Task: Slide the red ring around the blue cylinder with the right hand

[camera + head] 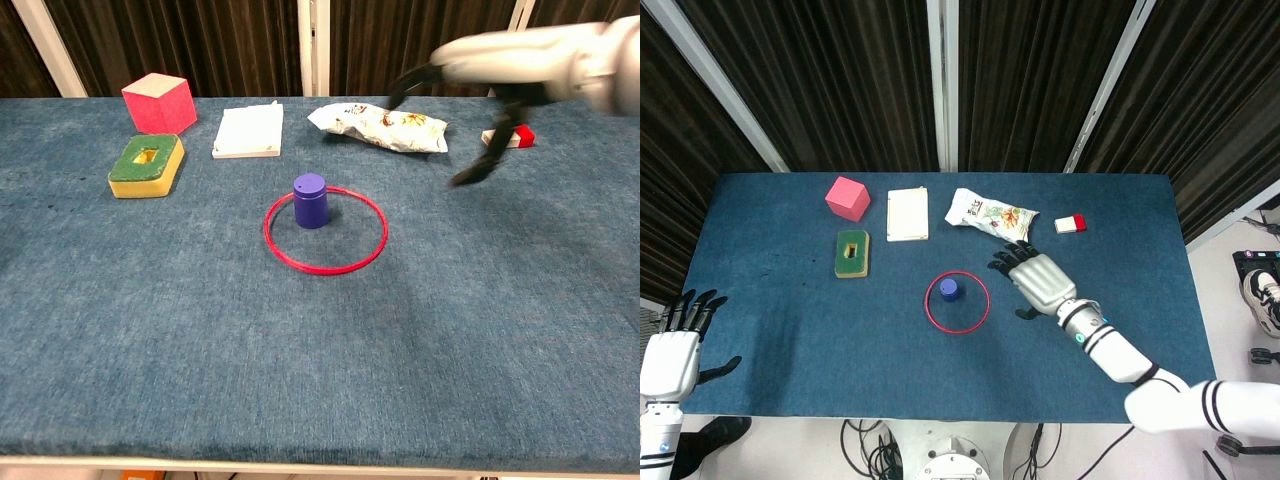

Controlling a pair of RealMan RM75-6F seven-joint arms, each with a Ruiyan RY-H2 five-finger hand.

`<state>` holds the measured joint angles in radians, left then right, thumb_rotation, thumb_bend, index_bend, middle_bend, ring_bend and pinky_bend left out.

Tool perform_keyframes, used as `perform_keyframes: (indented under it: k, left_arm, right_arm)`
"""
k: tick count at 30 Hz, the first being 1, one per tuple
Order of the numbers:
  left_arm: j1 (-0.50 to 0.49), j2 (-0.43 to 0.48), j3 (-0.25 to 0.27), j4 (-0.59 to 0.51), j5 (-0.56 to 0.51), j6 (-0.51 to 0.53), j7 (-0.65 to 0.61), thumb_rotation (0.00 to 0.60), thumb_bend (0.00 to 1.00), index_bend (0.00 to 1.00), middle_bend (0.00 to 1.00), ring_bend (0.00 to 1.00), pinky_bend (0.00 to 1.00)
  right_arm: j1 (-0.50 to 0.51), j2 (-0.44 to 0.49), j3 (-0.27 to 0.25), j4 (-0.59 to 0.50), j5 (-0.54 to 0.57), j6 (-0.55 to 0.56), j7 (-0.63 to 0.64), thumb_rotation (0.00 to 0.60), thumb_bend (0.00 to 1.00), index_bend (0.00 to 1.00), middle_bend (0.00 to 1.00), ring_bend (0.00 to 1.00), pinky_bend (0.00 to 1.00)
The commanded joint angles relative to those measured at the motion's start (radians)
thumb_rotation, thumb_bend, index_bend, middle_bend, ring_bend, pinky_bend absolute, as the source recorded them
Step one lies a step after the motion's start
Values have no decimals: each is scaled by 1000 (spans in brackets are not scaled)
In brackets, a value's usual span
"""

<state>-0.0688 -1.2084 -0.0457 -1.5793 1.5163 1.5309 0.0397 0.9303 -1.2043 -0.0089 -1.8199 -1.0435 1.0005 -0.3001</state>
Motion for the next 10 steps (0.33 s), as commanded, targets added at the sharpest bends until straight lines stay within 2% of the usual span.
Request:
perform_keyframes:
  k: [1,5,10]
  left_arm:
    - [-6,-2,-3,0,2,-4,5,600,0,162,88,0,0]
    - [-14,-1,-6,-12,8,-9,22,600,0,162,88,0,0]
    - [-25,-1,-10,-32,14,-14,48,600,0,162,88,0,0]
  right_arm:
    - [-325,81,-131,-50,-242,397,53,600,184,161,112,0,0]
    - [-488,97,-179,-8,-312,556,158,600,207,146,110,0,0]
    - [-611,118,-203,32,-368,649,251,600,208,142,110,0,0]
